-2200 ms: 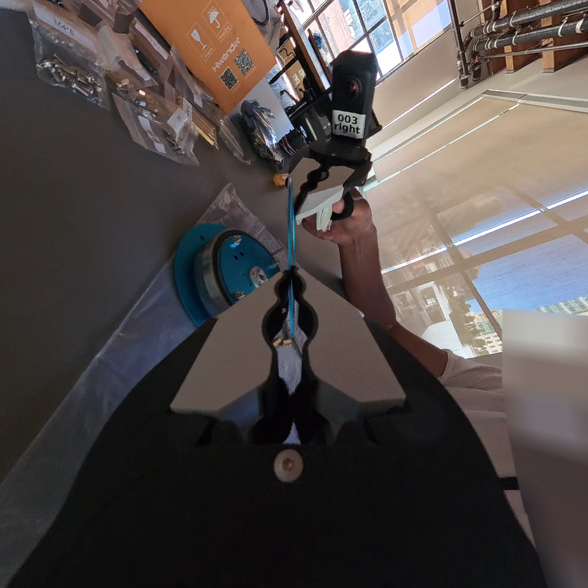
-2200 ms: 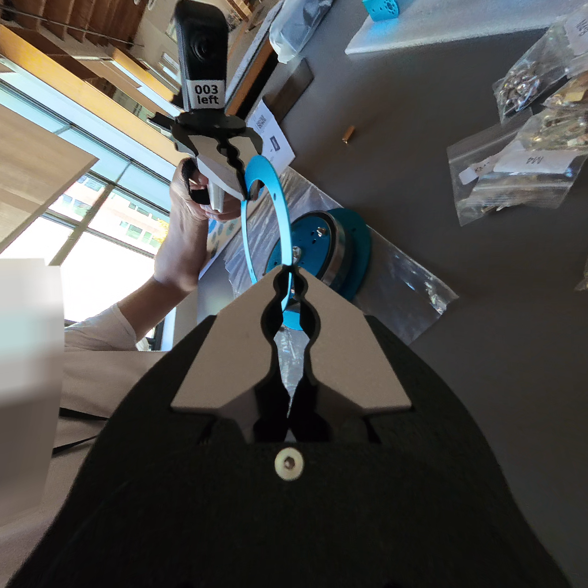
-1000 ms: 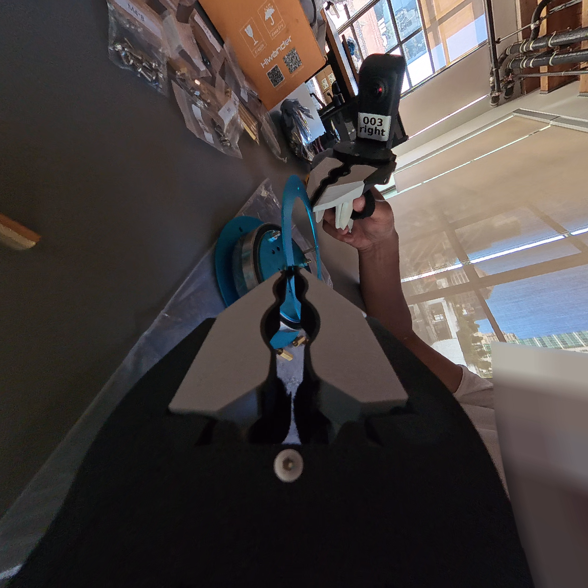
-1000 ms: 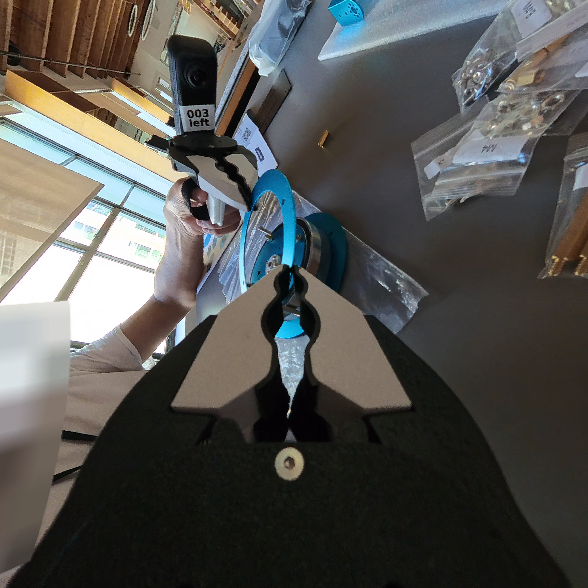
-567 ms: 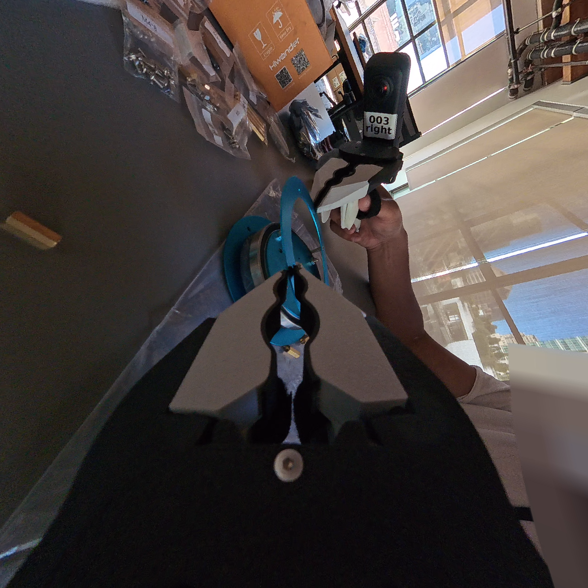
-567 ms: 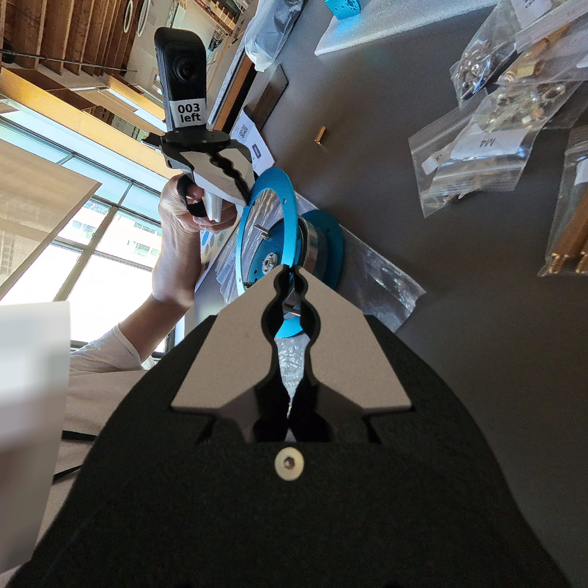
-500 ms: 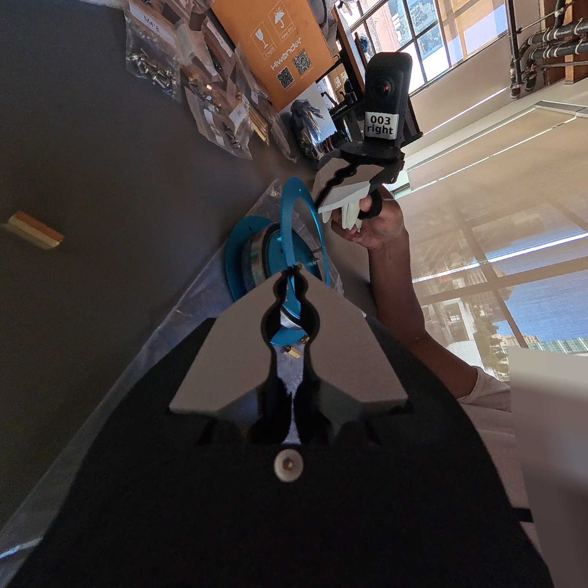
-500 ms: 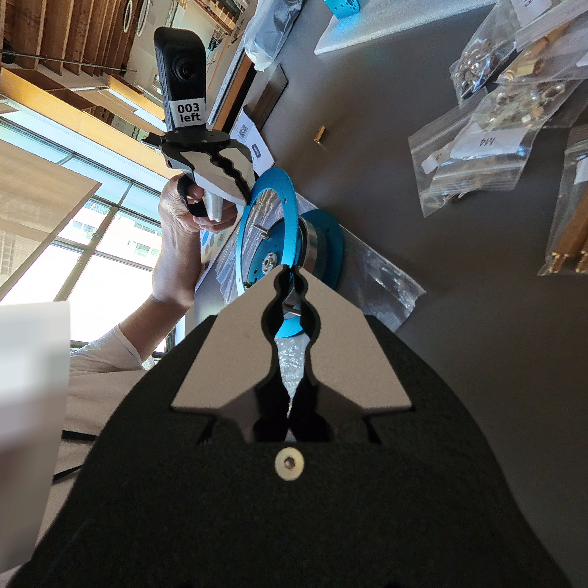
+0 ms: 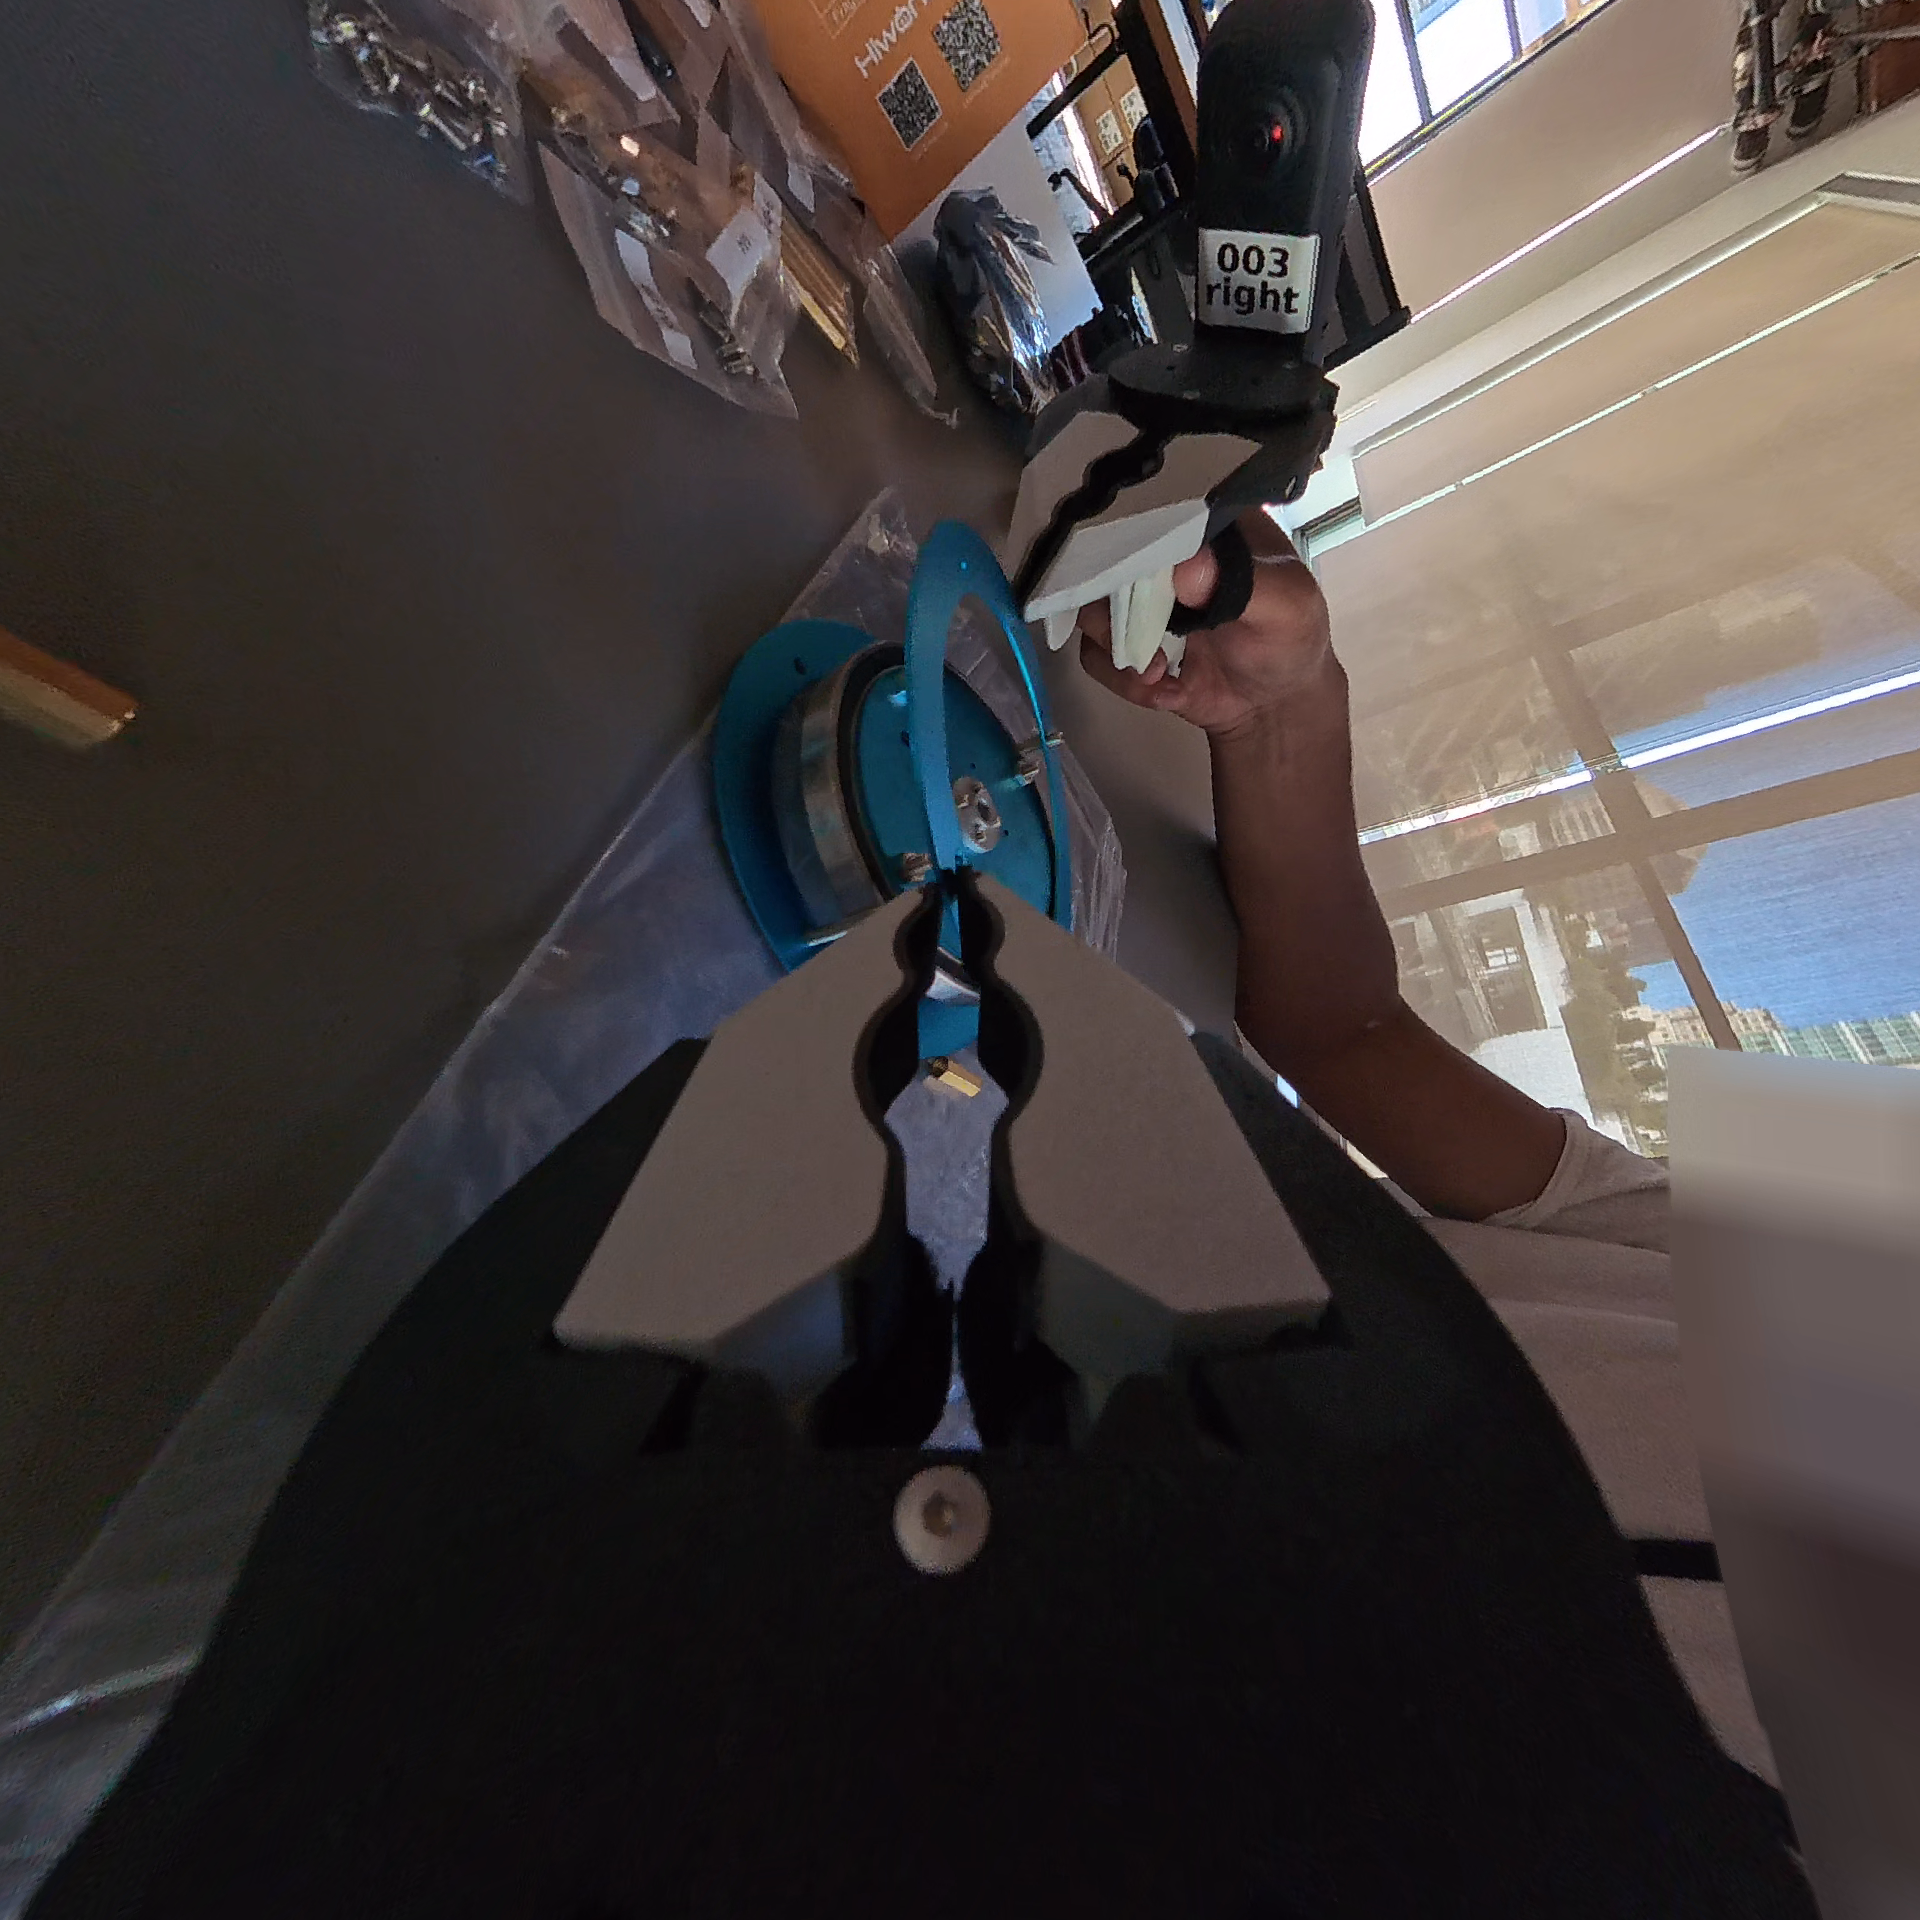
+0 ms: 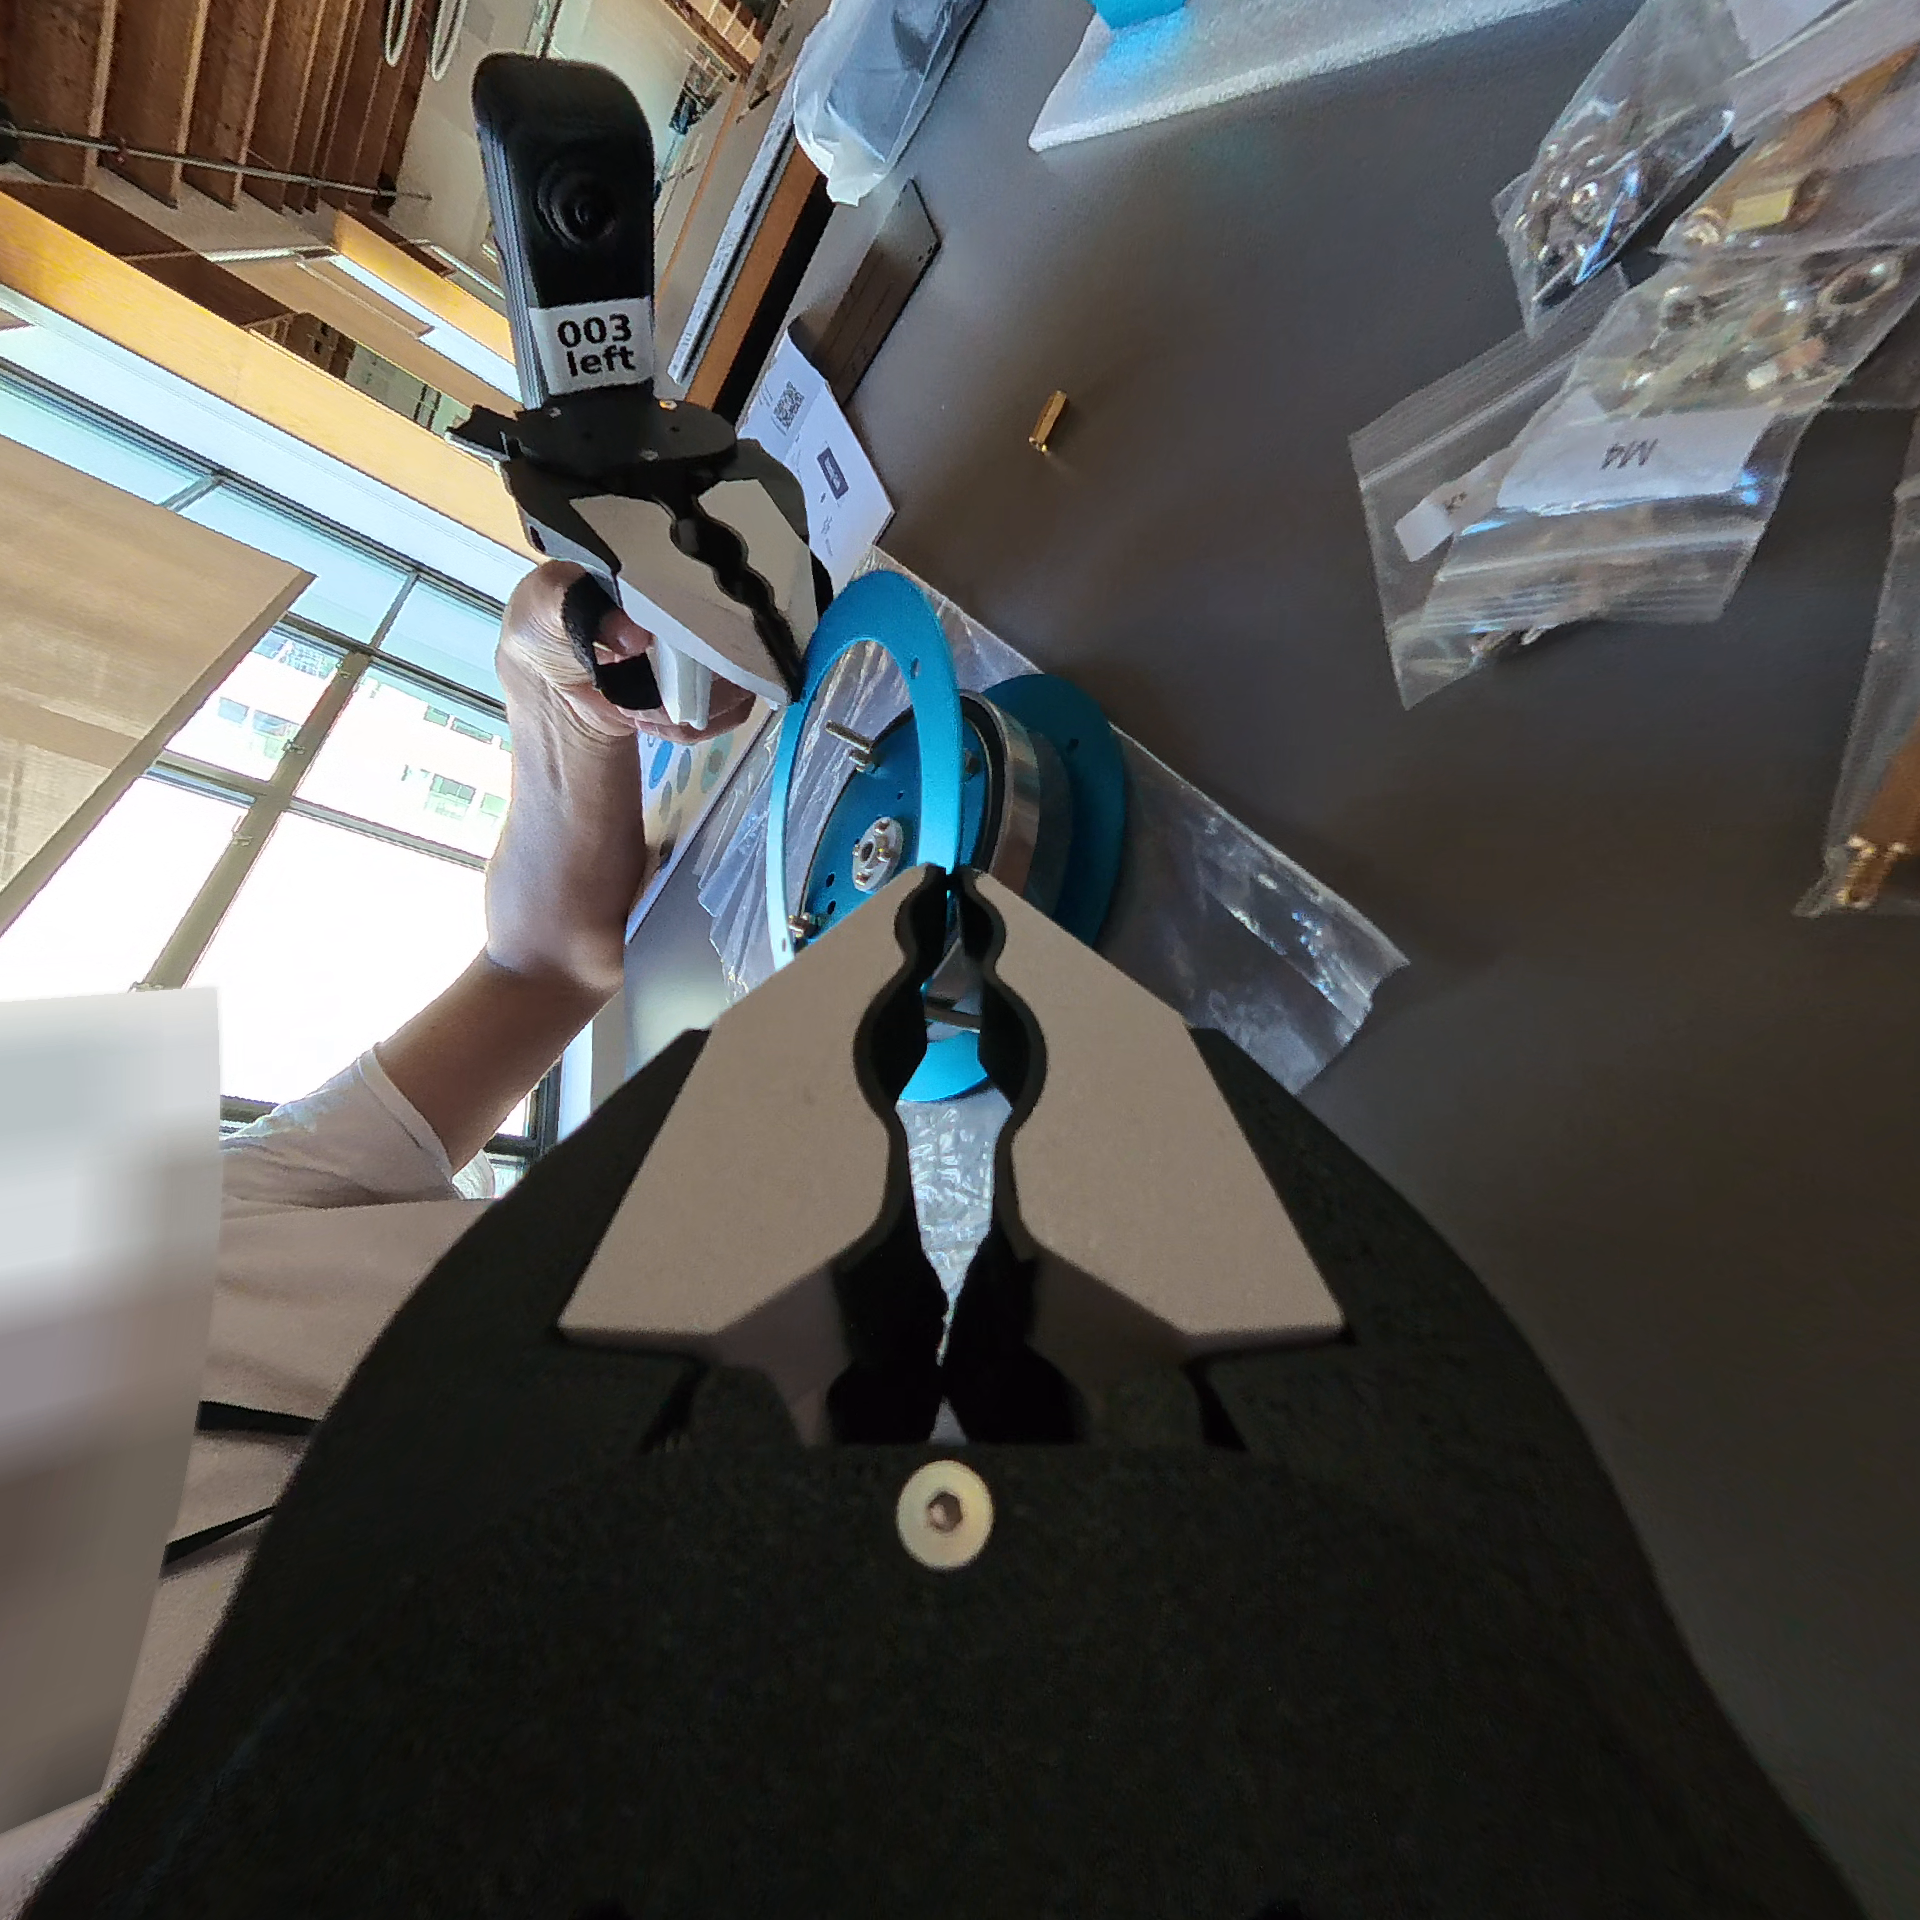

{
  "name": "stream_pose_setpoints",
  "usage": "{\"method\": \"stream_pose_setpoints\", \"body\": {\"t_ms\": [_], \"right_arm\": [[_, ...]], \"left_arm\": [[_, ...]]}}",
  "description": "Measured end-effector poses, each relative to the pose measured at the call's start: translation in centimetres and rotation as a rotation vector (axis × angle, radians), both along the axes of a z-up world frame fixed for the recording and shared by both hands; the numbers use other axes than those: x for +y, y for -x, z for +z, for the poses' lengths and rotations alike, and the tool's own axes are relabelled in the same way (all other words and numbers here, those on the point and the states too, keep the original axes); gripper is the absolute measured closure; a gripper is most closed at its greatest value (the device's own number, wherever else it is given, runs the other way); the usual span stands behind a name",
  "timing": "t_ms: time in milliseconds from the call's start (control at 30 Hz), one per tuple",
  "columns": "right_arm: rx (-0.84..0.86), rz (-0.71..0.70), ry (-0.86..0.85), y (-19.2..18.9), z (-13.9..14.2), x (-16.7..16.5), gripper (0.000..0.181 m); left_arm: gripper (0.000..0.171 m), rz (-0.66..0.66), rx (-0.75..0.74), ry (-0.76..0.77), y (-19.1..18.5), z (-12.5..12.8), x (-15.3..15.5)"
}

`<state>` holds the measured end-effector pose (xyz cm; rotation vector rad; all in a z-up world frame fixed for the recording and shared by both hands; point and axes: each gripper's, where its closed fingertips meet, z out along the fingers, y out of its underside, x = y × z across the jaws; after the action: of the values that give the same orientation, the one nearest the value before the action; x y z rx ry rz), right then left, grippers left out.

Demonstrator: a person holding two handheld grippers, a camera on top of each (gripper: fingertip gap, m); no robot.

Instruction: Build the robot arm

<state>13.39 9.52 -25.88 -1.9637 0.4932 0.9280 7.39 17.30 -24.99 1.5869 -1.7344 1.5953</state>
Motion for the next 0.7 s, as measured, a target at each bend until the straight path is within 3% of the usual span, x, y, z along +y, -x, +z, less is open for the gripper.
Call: {"method": "stream_pose_setpoints", "body": {"t_ms": [333,700], "right_arm": [[-0.003,0.009,0.014,0.2,-0.4,0.1,0.181],[0.000,0.000,0.019,0.1,-0.5,0.2,0.181]], "left_arm": [[0.169,-0.066,0.031,-0.021,1.1,-0.9,-0.5],[0.169,-0.025,0.033,-0.007,0.4,-0.9,0.0]]}}
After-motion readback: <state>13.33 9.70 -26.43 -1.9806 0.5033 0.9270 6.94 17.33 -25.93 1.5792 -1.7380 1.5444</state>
